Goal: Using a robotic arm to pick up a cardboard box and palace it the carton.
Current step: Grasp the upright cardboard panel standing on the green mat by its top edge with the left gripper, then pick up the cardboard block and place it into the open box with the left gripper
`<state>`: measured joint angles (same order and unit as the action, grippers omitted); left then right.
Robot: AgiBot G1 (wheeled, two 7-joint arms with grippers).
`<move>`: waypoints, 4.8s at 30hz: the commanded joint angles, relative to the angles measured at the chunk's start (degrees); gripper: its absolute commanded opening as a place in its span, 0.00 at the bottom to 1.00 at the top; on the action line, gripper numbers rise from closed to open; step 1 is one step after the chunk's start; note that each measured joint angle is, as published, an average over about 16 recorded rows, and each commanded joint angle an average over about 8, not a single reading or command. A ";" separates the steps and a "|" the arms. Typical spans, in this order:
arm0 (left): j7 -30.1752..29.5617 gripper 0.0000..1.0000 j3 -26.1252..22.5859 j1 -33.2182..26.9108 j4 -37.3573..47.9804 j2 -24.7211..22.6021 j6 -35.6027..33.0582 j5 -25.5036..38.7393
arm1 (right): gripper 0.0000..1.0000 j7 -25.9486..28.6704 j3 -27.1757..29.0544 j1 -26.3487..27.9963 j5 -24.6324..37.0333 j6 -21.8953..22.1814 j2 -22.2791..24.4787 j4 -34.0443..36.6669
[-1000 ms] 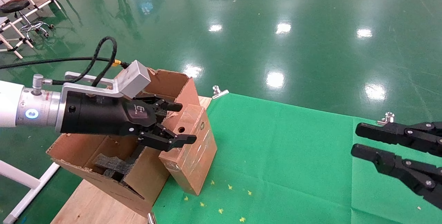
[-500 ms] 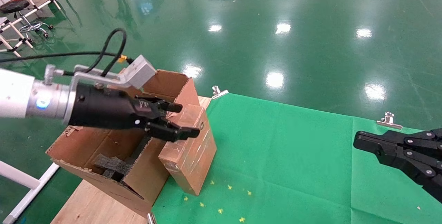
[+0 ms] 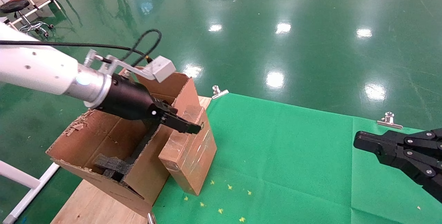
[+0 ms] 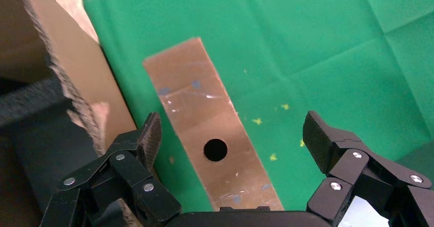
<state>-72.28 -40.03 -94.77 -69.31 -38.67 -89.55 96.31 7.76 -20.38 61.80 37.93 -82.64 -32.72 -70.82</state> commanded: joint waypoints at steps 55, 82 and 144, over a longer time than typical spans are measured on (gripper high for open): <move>-2.64 0.00 -12.10 -4.46 5.81 -4.34 -0.13 2.42 | 1.00 -0.01 0.00 -0.01 -0.01 0.02 0.00 0.02; 4.63 0.00 -6.97 -10.70 6.22 -0.75 2.06 -3.88 | 1.00 -0.01 0.00 -0.01 -0.01 0.02 0.01 0.02; 39.40 0.00 -7.24 -11.48 54.43 6.80 20.64 5.99 | 1.00 -0.01 -0.01 -0.01 -0.01 0.02 0.01 0.02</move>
<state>-32.94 -47.24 -106.45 -15.11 -31.83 -69.00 102.27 7.75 -20.39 61.79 37.92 -82.62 -32.71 -70.80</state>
